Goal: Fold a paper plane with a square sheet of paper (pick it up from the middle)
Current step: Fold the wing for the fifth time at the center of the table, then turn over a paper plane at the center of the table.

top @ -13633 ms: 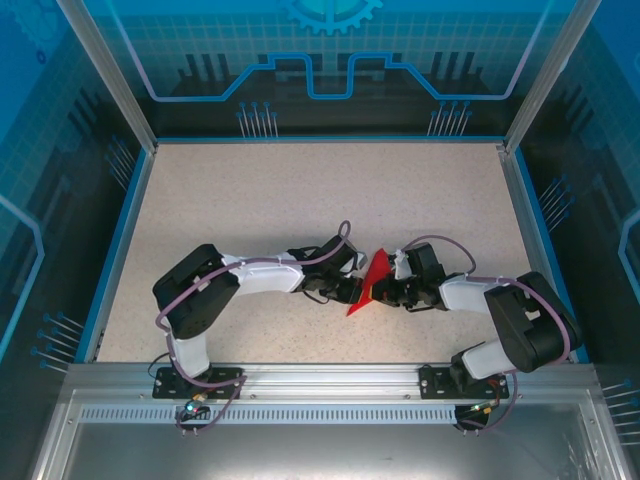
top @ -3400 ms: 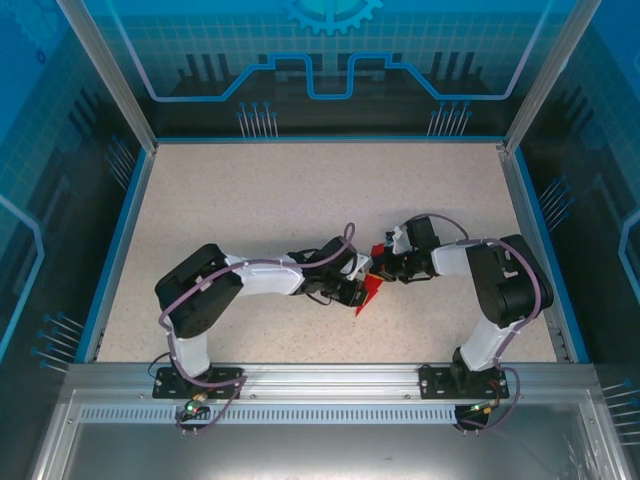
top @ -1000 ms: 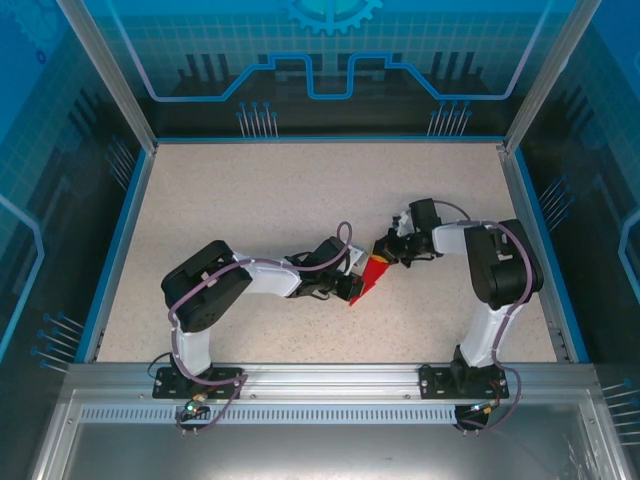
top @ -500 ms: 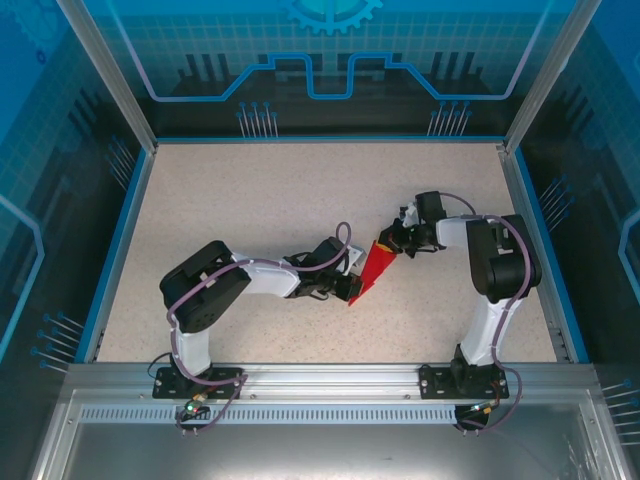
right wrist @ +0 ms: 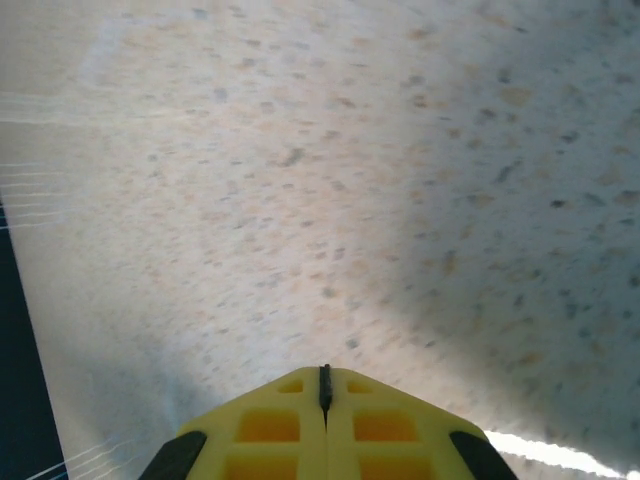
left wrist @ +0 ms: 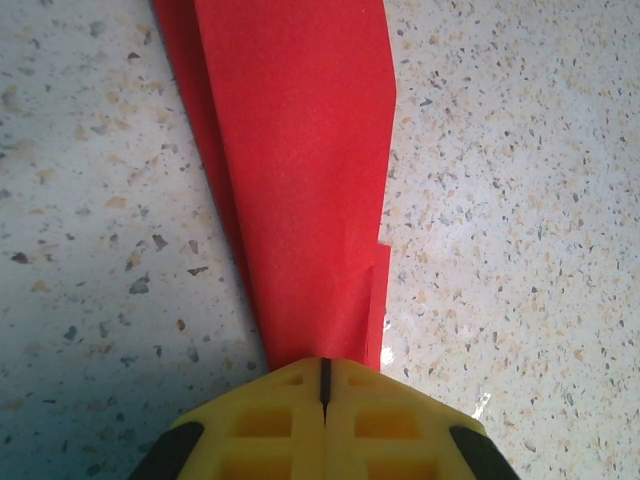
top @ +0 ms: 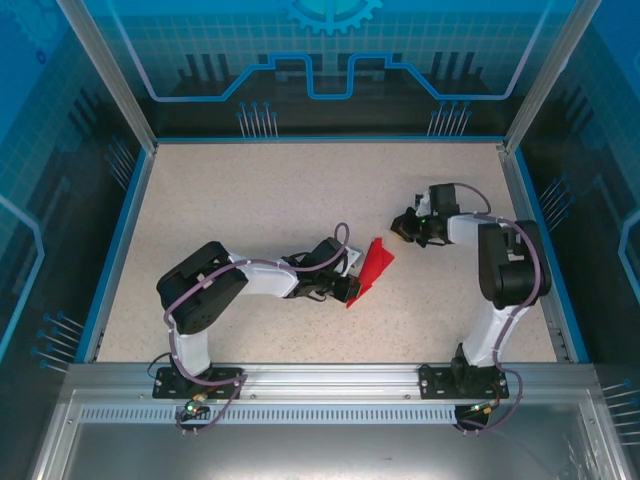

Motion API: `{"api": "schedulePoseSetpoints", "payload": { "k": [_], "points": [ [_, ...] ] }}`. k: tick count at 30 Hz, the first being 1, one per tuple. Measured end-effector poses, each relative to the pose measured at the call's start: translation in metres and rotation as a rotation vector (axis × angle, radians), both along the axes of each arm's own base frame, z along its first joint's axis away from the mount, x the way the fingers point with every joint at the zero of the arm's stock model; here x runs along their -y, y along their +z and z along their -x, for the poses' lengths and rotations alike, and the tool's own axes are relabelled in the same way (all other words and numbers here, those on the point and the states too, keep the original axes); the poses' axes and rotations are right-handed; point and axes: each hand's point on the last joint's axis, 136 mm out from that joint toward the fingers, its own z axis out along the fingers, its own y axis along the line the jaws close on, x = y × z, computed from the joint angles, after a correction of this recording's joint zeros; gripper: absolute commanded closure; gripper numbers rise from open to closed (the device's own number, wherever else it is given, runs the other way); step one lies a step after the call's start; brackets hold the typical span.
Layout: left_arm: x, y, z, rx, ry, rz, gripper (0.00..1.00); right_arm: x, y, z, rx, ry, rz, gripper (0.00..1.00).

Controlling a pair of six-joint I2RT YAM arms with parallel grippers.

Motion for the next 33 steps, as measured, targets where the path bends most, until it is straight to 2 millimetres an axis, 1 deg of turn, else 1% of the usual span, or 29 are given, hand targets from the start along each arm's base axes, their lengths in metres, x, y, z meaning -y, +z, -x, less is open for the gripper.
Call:
{"api": "schedulePoseSetpoints", "payload": {
  "k": [4, 6, 7, 9, 11, 13, 16, 18, 20, 23, 25, 27, 33],
  "points": [
    [0.001, 0.001, 0.001, -0.01, -0.003, 0.002, 1.0, -0.001, 0.035, 0.011, 0.079, 0.024, 0.004, 1.0],
    [0.001, 0.002, 0.002, -0.023, -0.004, 0.005, 0.96, -0.001, 0.047, 0.022, 0.105, 0.04, 0.007, 0.99],
    [0.001, 0.002, 0.003, -0.031, -0.006, 0.006, 0.94, -0.001, 0.048, 0.03, 0.106, 0.047, 0.01, 0.98],
    [0.0, 0.003, 0.007, -0.051, -0.011, 0.004, 0.89, -0.002, 0.045, 0.049, 0.086, 0.064, 0.012, 0.95],
    [-0.002, 0.003, 0.011, -0.077, -0.013, -0.001, 0.84, -0.005, 0.035, 0.069, 0.043, 0.084, 0.012, 0.92],
    [-0.004, 0.005, 0.014, -0.103, -0.006, -0.003, 0.78, -0.012, 0.021, 0.092, -0.015, 0.118, 0.01, 0.88],
    [-0.008, 0.009, 0.018, -0.128, -0.004, -0.011, 0.73, -0.023, 0.006, 0.118, -0.081, 0.163, 0.012, 0.86],
    [-0.013, 0.015, 0.018, -0.136, 0.007, -0.014, 0.7, -0.029, 0.0, 0.13, -0.108, 0.188, 0.014, 0.84],
    [-0.016, 0.024, 0.016, -0.133, 0.017, -0.008, 0.65, -0.035, -0.003, 0.137, -0.124, 0.206, 0.013, 0.79],
    [-0.021, 0.038, 0.015, -0.127, 0.031, 0.004, 0.63, -0.041, -0.005, 0.142, -0.135, 0.222, 0.01, 0.76],
    [-0.023, 0.044, 0.017, -0.124, 0.032, 0.003, 0.61, -0.047, -0.004, 0.144, -0.133, 0.234, 0.007, 0.71],
    [-0.026, 0.046, 0.019, -0.128, 0.033, -0.005, 0.6, -0.053, -0.004, 0.145, -0.129, 0.244, 0.002, 0.67],
    [-0.034, 0.04, 0.025, -0.158, 0.04, -0.045, 0.59, -0.07, -0.006, 0.15, -0.133, 0.275, -0.006, 0.63]
  ]
}}
